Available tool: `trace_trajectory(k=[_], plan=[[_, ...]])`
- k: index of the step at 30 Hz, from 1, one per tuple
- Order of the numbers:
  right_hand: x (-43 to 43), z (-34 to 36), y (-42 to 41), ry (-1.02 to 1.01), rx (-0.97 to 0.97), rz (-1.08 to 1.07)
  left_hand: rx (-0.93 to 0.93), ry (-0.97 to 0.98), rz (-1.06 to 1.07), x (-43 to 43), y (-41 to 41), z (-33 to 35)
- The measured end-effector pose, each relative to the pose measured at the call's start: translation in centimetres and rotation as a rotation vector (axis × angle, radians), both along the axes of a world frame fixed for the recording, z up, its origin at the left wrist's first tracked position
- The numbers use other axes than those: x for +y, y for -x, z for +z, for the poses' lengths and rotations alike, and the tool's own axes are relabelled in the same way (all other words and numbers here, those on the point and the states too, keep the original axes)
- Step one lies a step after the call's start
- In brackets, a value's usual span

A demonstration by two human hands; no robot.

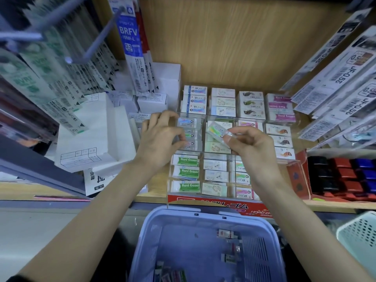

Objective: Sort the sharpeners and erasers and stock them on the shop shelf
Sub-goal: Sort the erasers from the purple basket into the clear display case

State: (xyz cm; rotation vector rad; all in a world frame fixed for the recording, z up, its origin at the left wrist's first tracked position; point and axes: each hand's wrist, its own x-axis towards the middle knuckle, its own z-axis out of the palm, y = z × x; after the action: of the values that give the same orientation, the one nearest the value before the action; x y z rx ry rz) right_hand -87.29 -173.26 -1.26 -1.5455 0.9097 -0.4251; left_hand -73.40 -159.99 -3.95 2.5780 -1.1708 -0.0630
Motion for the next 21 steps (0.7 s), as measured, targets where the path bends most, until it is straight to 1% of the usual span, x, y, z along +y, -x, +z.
trace_trajectory(k=[3, 5, 8, 10, 11, 13, 14, 15, 17, 18, 20, 21], plan=[[-0.2, -0.3, -0.6, 0.124, 0.022, 0.093, -0.006, 0.073, 0.068, 0.1, 0.5, -0.1], [-0.2, -0.4, -1.9, 0.244, 0.081, 0.208, 0.039, 0.163, 0.145, 0.6, 1.1, 0.0], [0.4, -0.8, -4.3, 0.4, 0.177, 0.357, 0.258, 0.258, 0.225, 2.2, 2.3, 0.3], [1.1, -1.0, -5.3, 0.481, 0.193, 0.399, 0.365, 0.237, 0.238, 3.2, 3.0, 0.3], [1.3, -1.3, -5.5, 0.569, 0.213, 0.423, 0.401, 0.236, 0.237, 3.5, 3.3, 0.3], [1.3, -2.0, -5.4, 0.845, 0.302, 0.503, 0.45, 0.289, 0.222, 3.2, 3.7, 0.5], [1.1, -2.3, -5.2, 0.952, 0.33, 0.535, 0.44, 0.313, 0.211, 2.9, 3.9, 0.6], [1.0, -2.4, -5.0, 1.013, 0.341, 0.545, 0.419, 0.325, 0.204, 2.6, 4.1, 0.5], [0.7, -2.2, -4.0, 1.045, 0.299, 0.485, 0.367, 0.339, 0.203, 2.2, 5.0, 0.2], [0.7, -1.9, -3.0, 1.018, 0.249, 0.42, 0.338, 0.345, 0.197, 2.3, 5.7, 0.0], [1.0, -1.2, -0.1, 0.905, 0.139, 0.328, 0.279, 0.394, 0.128, 3.0, 7.6, -0.4], [1.4, -1.1, 1.8, 0.839, 0.094, 0.343, 0.261, 0.431, 0.075, 3.7, 8.8, -0.6]])
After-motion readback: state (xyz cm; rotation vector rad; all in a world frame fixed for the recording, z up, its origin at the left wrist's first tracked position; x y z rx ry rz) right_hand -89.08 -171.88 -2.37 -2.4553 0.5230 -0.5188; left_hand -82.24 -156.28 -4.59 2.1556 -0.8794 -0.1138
